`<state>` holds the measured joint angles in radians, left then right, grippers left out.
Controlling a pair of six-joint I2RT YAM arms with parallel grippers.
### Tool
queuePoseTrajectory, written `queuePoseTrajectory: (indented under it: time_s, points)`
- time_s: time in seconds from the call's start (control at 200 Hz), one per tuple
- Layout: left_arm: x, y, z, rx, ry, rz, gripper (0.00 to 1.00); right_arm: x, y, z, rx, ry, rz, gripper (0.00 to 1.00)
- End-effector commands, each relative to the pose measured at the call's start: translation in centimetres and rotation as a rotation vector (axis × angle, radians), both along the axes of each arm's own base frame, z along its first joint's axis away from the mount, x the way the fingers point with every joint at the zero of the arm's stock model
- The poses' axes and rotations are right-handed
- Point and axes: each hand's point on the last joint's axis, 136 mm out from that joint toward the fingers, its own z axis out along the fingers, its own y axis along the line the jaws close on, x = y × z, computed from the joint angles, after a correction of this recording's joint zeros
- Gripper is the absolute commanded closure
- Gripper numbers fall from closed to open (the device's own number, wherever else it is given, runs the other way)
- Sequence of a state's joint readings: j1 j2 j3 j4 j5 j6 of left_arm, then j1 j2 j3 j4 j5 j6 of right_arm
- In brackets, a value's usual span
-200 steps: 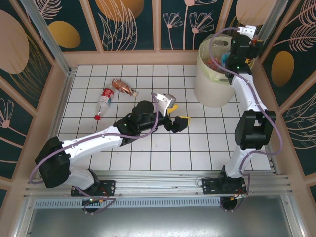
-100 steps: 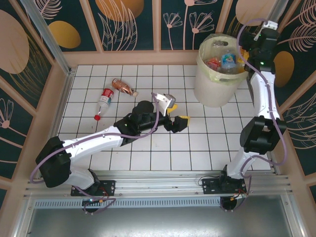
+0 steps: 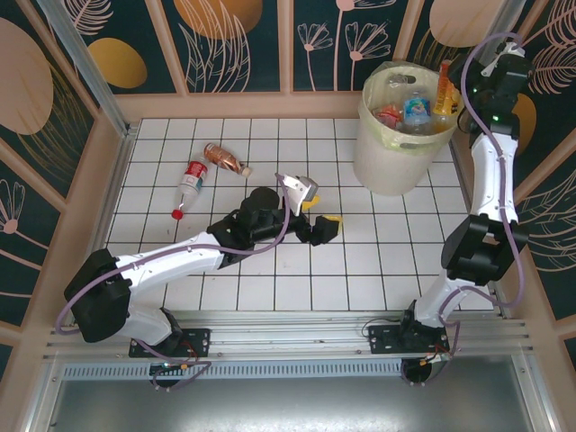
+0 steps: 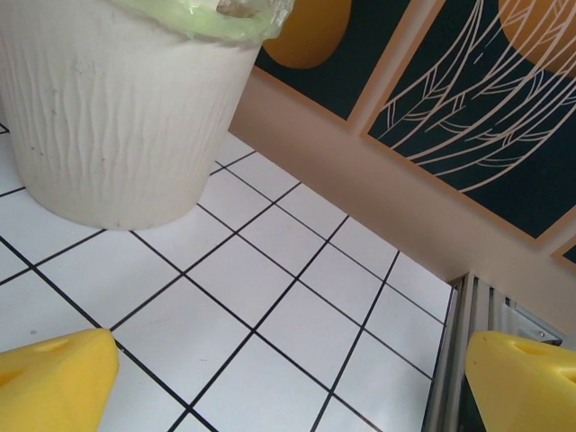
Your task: Put the plastic bottles in the bin
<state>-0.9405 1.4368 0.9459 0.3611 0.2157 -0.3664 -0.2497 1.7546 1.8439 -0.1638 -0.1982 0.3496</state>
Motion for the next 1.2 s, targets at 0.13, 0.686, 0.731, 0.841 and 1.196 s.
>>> queuePoseTrajectory:
  time_s: [0.13,0.686,0.731,0.841,1.196]
  points:
    - [0.4,0.3,1.4,-0.021,-0.049,0.008,0.01,2.6,1.2,-1.7,0.056,0.033,0.092,0.41]
    - [1.0,0.4,1.0,-0.009,-0.043,0.018,0.01,6.4,5.9,-5.7,0.036,0.158,0.25,0.5]
    - [1.0,0.4,1.1,-0.011,-0.043,0.019,0.01,6.5,6.0,-6.2,0.037,0.173,0.258,0.5]
    - [1.0,0.4,1.1,-0.011,-0.043,0.02,0.01,6.5,6.9,-7.5,0.043,0.209,0.301,0.53]
    - [1.0,0.4,1.1,-0.012,-0.037,0.019,0.01,4.7,11.2,-8.9,0.022,0.215,0.482,0.53]
